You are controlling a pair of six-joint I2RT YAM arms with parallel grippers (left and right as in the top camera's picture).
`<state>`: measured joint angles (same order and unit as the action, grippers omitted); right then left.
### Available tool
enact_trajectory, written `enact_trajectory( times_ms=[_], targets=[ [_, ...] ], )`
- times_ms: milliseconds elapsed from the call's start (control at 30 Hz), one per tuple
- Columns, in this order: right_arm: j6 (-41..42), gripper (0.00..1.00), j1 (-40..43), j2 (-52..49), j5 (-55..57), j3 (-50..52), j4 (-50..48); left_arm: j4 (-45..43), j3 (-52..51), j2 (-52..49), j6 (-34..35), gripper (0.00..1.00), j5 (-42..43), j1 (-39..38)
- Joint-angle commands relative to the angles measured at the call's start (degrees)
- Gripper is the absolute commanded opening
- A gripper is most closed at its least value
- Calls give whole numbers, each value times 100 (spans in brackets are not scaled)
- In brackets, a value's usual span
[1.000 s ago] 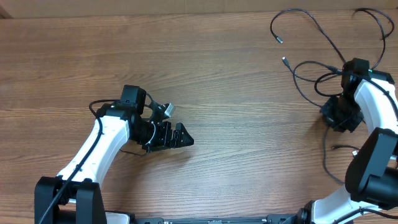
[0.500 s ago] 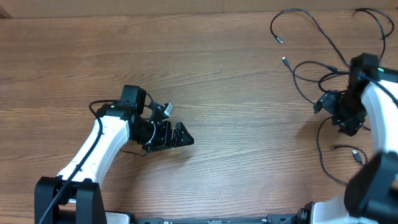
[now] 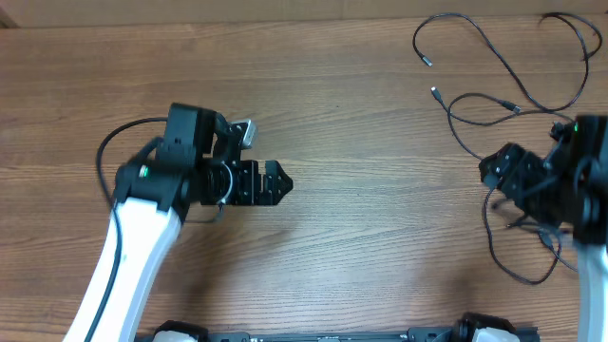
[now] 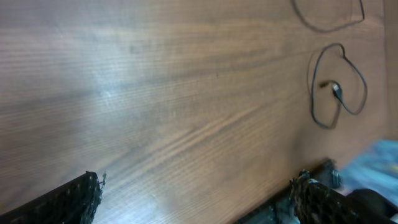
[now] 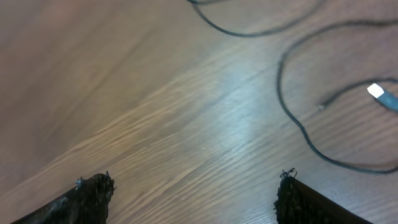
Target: Untangle cables
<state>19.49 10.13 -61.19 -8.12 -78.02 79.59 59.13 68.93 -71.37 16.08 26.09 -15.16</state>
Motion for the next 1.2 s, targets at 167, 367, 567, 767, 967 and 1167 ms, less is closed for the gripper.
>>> enact_trajectory(
  times_ms=[167, 367, 567, 767, 967, 1167],
  targets=[
    [-52, 85, -374, 1827, -55, -107, 111, 240, 131, 1790, 1364, 99, -2594, -1637],
    [-48, 87, -374, 2588, -33, -107, 24, 402, 31, 2863, 2435, 100, -4369, -3001],
    [-46, 100, -374, 2618, -33, -20, 17, 1591, -96, 3425, 4151, 100, -5683, -4256],
    [-46, 100, -374, 2614, -33, 155, -149, 1878, -540, 3539, 5005, 100, -6288, -5241],
    [-46, 100, -374, 2614, -33, 157, -232, 1635, -509, 3539, 4605, 99, -6992, -5353],
    [-46, 100, -374, 2614, -35, 157, -304, 940, -420, 3539, 3283, 99, -7066, -5351]
  ],
)
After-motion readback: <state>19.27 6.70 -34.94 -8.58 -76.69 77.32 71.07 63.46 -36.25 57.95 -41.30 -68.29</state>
